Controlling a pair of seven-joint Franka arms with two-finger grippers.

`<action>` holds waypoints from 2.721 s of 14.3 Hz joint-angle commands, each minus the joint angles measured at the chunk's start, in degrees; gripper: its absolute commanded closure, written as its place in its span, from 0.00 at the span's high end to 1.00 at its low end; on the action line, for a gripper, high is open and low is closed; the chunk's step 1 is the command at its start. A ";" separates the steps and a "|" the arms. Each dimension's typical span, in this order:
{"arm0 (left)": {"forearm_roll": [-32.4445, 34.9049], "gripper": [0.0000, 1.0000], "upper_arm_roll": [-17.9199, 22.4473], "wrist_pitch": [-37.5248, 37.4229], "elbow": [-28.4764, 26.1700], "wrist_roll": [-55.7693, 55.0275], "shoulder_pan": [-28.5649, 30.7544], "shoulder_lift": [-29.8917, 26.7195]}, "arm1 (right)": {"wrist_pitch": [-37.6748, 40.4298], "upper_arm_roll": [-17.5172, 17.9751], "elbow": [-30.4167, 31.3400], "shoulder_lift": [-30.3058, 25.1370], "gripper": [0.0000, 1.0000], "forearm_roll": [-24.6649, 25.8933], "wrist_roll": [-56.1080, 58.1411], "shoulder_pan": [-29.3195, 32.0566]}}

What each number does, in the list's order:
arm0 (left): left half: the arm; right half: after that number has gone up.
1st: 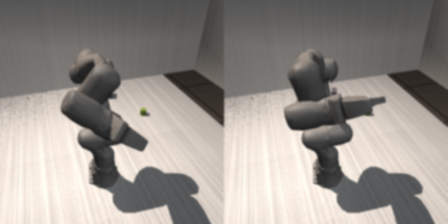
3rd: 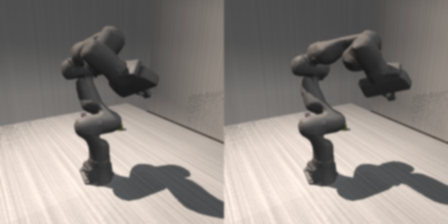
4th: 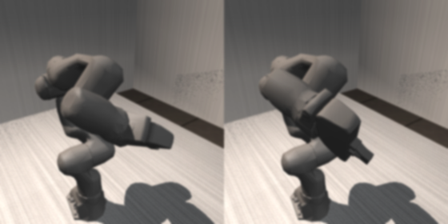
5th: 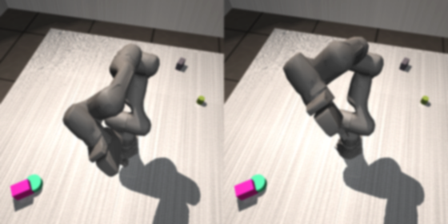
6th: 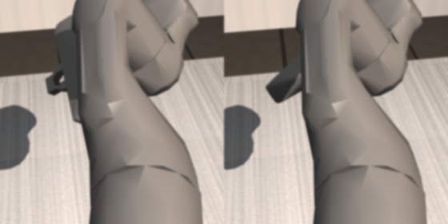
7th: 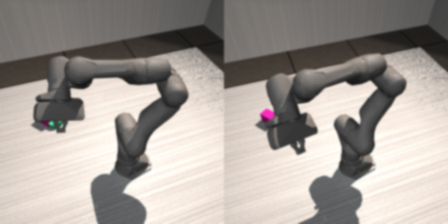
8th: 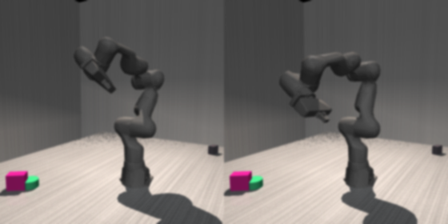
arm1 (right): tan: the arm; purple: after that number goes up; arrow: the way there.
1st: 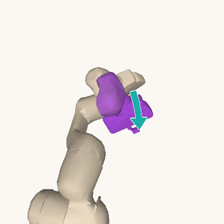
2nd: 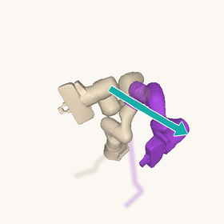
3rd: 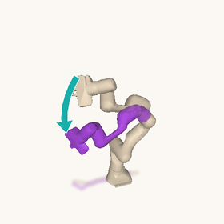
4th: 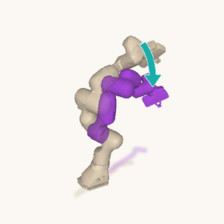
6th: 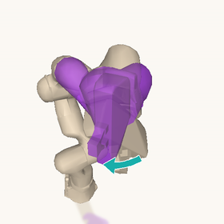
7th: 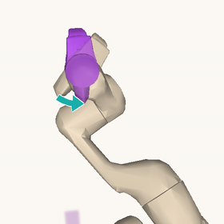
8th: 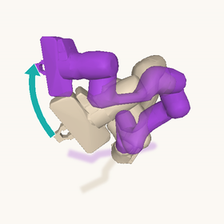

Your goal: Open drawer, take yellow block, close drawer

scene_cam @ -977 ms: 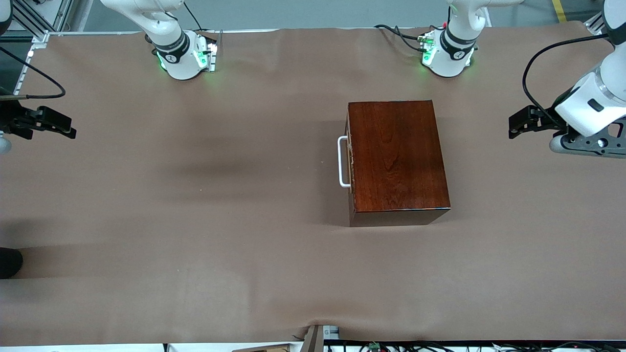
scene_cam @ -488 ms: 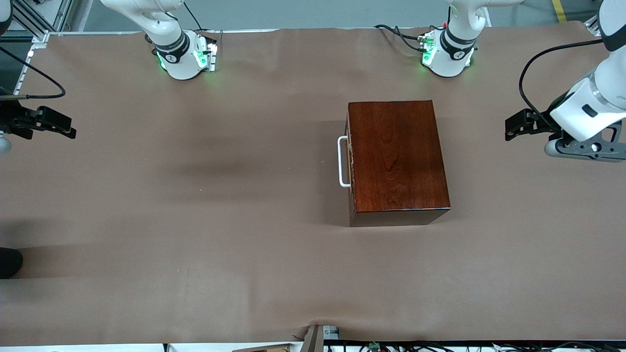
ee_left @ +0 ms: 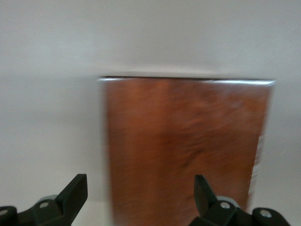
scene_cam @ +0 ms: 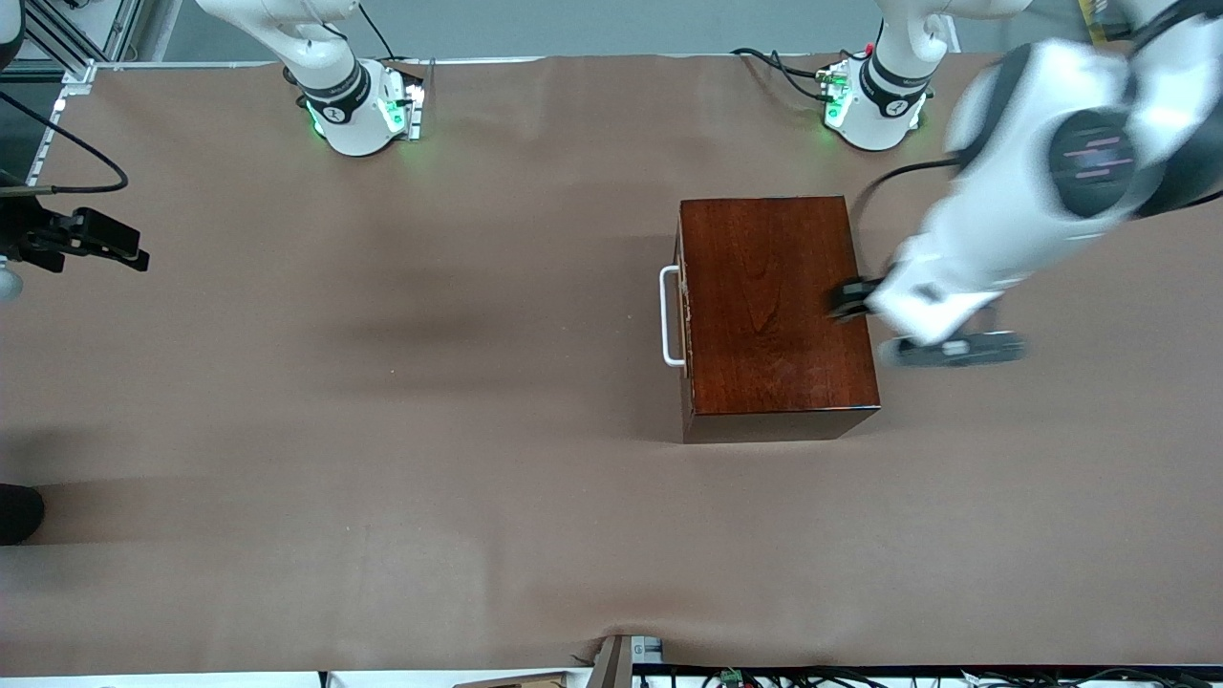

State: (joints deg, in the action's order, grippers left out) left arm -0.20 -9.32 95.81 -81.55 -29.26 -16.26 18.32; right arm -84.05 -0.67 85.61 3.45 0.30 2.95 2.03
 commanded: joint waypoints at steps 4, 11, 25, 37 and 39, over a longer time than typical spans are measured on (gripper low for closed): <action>1.94 1.00 1.41 16.05 6.93 -21.43 -15.62 13.30 | 0.12 0.40 0.96 -1.08 1.00 0.23 -0.40 0.52; 10.65 1.00 2.20 13.63 7.11 -26.03 -24.52 20.00 | 0.12 0.40 0.96 -1.08 1.00 0.23 -0.40 0.52; 10.83 1.00 2.20 6.93 6.23 -27.17 -28.29 24.83 | 0.12 0.40 0.96 -0.99 1.00 0.23 -0.40 0.52; 10.65 1.00 2.29 19.39 7.64 -32.43 -29.00 25.89 | 0.12 0.40 1.05 -0.99 1.00 0.23 -0.40 0.60; 10.65 1.00 2.29 23.44 7.64 -34.19 -29.61 25.89 | 0.12 0.40 0.96 -0.99 1.00 0.23 -0.40 0.52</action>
State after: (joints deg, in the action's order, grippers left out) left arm 9.93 -6.71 107.53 -77.01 -60.86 -44.43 42.09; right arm -84.05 -0.68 85.75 3.45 0.30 2.95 2.04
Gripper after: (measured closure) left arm 0.000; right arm 0.000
